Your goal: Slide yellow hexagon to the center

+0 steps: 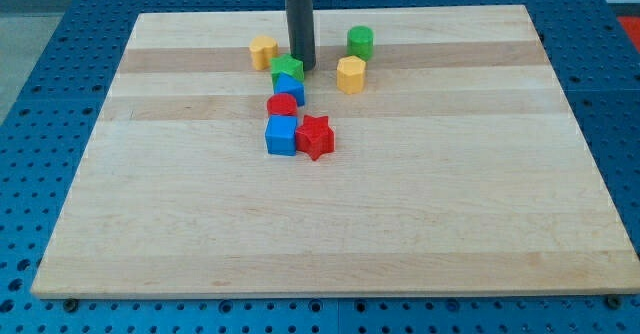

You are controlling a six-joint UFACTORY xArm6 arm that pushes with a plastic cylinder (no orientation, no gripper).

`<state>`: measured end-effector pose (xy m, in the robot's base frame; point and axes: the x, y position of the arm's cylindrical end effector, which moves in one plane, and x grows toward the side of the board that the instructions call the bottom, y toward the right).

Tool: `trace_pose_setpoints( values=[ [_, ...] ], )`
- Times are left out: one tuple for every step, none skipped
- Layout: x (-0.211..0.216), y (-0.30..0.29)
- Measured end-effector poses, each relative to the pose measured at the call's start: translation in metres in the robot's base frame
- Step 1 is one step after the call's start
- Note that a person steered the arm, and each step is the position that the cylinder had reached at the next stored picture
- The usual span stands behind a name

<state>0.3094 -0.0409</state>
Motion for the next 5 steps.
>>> trace_pose_setpoints(
  values=[
    [-0.001,0.002],
    [-0.008,0.009],
    [-0.014,0.023],
    [-0.014,0.041],
    [-0.009,0.048]
  ],
)
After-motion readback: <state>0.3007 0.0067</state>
